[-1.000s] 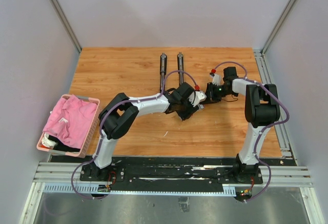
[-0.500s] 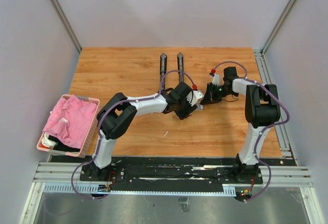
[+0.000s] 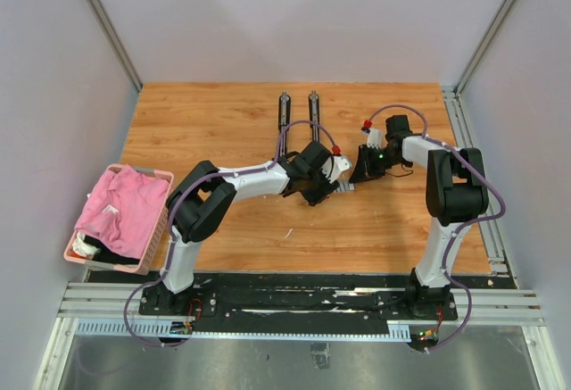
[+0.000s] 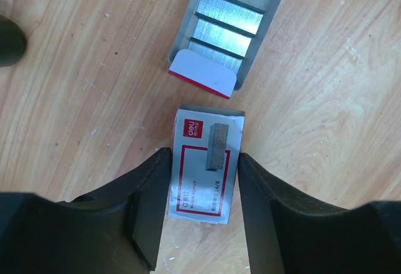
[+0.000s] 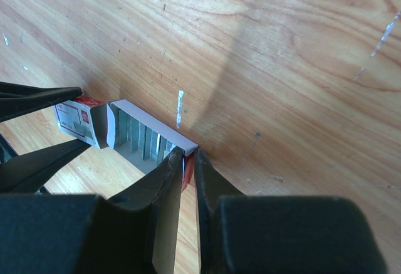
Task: Unload the staples from the stapler
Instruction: Close the staple box at the center of the board.
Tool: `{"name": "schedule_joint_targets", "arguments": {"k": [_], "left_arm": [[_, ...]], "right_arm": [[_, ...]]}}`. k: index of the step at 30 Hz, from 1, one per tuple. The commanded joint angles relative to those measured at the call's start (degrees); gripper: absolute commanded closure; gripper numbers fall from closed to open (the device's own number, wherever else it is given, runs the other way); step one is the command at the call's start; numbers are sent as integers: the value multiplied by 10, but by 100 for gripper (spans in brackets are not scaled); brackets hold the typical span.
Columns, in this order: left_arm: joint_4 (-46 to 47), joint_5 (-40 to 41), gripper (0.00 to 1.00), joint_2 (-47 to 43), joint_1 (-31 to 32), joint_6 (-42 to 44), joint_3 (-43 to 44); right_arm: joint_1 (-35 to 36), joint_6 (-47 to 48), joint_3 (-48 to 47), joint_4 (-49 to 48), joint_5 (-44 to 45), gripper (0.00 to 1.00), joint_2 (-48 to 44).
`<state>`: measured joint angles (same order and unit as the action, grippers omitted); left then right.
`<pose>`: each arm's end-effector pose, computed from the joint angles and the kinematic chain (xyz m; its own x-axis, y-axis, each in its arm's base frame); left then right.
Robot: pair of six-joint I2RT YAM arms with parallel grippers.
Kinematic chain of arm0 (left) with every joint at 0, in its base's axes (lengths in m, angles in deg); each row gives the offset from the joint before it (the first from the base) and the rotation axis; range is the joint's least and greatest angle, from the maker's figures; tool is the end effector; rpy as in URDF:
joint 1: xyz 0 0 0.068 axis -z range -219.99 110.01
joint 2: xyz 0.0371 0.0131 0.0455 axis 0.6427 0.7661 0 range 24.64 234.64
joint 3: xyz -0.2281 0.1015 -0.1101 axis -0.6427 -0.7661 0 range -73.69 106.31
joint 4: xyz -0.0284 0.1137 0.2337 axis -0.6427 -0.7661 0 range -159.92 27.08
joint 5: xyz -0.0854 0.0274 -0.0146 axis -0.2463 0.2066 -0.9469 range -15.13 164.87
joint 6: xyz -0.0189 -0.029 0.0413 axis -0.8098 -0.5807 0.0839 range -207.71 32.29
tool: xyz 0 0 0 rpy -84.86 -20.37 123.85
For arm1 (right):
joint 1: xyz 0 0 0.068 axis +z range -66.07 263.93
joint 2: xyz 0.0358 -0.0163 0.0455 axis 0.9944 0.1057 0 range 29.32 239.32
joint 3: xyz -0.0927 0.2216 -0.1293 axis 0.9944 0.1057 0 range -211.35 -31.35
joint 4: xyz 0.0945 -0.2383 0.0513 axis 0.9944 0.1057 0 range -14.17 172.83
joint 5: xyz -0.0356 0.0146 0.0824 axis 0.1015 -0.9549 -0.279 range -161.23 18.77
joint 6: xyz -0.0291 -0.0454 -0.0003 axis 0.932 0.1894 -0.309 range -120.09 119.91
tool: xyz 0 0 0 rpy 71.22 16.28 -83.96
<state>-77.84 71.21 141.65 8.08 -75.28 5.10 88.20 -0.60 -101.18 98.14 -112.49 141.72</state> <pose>0.2891 -0.3253 0.1568 -0.3569 0.7187 -0.5968 0.8651 0.4953 0.0791 0.3816 0.0521 0.1448 -0.9059 -0.0608 -0.4191 -0.3270 0.7294 0.6009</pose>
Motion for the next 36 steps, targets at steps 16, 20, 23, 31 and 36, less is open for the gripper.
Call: {"name": "schedule_joint_targets", "arguments": {"k": [16, 20, 23, 31, 36], "left_arm": [[-67, 34, 47, 48, -7, 40, -12], [-67, 31, 47, 48, -8, 42, -13], [-67, 26, 47, 48, -8, 46, -14], [-70, 3, 47, 49, -7, 52, -14], [-72, -15, 48, 49, -7, 56, -15]], "right_arm": [[26, 10, -14, 12, -7, 85, -10], [29, 11, -16, 12, -13, 85, -9], [31, 11, -17, 11, -23, 85, -7], [39, 13, -24, 9, -36, 85, 3], [41, 13, -29, 10, -33, 85, 8]]}}
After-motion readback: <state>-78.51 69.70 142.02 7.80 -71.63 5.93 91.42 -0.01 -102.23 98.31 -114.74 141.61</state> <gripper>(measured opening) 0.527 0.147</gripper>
